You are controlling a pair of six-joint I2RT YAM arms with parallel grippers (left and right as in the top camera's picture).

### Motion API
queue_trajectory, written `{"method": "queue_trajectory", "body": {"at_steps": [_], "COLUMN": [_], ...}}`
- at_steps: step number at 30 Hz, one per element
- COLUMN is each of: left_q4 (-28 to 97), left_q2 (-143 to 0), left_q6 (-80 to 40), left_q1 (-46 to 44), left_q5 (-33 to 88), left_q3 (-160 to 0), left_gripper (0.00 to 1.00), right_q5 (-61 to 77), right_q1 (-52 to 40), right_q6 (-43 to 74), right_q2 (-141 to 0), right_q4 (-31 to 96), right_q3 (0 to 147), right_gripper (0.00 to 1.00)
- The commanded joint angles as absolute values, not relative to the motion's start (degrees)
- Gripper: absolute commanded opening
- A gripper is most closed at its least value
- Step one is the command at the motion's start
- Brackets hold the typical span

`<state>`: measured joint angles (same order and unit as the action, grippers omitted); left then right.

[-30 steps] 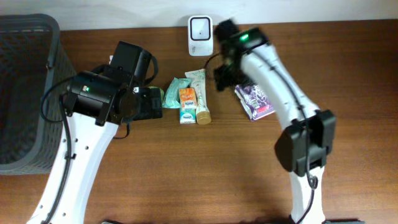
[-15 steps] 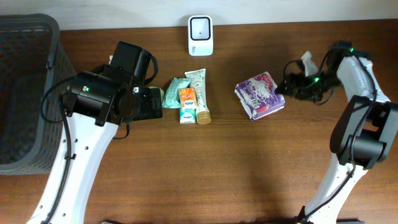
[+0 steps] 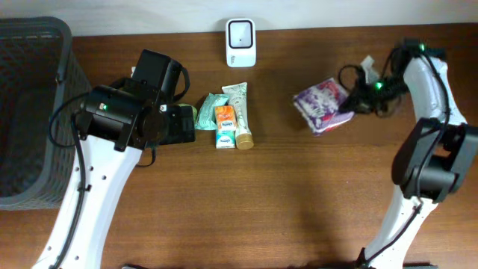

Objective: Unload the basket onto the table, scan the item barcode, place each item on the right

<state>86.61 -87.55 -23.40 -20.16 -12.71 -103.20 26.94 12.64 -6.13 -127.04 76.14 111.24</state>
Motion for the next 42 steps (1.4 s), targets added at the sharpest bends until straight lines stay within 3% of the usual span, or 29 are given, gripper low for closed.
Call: {"method": "queue_trajectory", "body": {"at_steps": [1,4,7,11,14,16,17,18,21,22,23,29,32,35,39,42], "left_q4": [86.63,86.63,86.63,86.63,86.63,86.63,86.63,86.63,86.63,86.63,86.63,86.63,86.63,86.63,86.63,86.63], "left_q2": [-87.39,-87.39,-87.39,-87.42,-87.42,-87.39,-87.39,-87.42,-87.42,-87.39,-87.39,-87.39,-87.39,-87.39,-87.42,-87.39], "left_q6": [-23.29,-23.29,-23.29,-23.29,-23.29,-23.29,-23.29,-23.29,-23.29,-23.29,-23.29,-23.29,-23.29,-23.31,-23.29,-23.31], "left_q1": [-20.01,-20.01,-20.01,-20.01,-20.01,-20.01,-20.01,-20.01,-20.01,-20.01,-20.01,-20.01,-20.01,-20.01,-20.01,-20.01], "left_q5": [-13.30,-13.30,-13.30,-13.30,-13.30,-13.30,-13.30,-13.30,-13.30,-13.30,-13.30,-13.30,-13.30,-13.30,-13.30,-13.30], "left_q3": [-103.11,-103.11,-103.11,-103.11,-103.11,-103.11,-103.11,-103.11,-103.11,-103.11,-103.11,-103.11,-103.11,-103.11,-103.11,-103.11], "left_gripper": [0.99,0.99,0.99,0.99,0.99,0.99,0.99,0.99,0.99,0.99,0.99,0.99,0.99,0.99,0.99,0.99], "right_q5": [-13.15,-38.70,-47.51,-47.83,-30.35,-21.21,-17.67,-14.74,-11.99,-11.94,-11.75,6.55,28.21,34.54,44.16,44.40], "right_q1": [3.84,-5.74,-12.93,-19.25,-24.45,-27.27,-28.29,-28.93,-27.24,-25.89,-24.45,-6.63,4.05,10.22,11.25,9.54], "right_q6": [14.20,24.88,28.27,28.60,25.74,25.74,25.76,25.71,25.71,25.36,23.99,-3.01,-19.29,-21.19,-20.88,-20.49], "right_q2": [-121.73,-121.99,-122.23,-122.26,-122.26,-122.19,-122.19,-122.17,-122.17,-122.17,-122.17,-122.61,-123.81,-124.84,-126.45,-127.90], "right_q4": [79.81,82.11,80.99,69.97,65.30,63.77,63.57,63.92,70.70,72.95,74.74,78.02,77.91,73.14,62.63,57.54], "right_q3": [117.16,116.95,114.26,102.80,98.04,98.98,100.18,102.21,112.31,115.55,118.13,120.77,116.60,109.40,99.44,95.31], "right_gripper": [0.04,0.04,0.04,0.05,0.14,0.27,0.58,0.74,0.84,0.96,0.99,0.99,0.99,1.00,0.93,0.80]}}
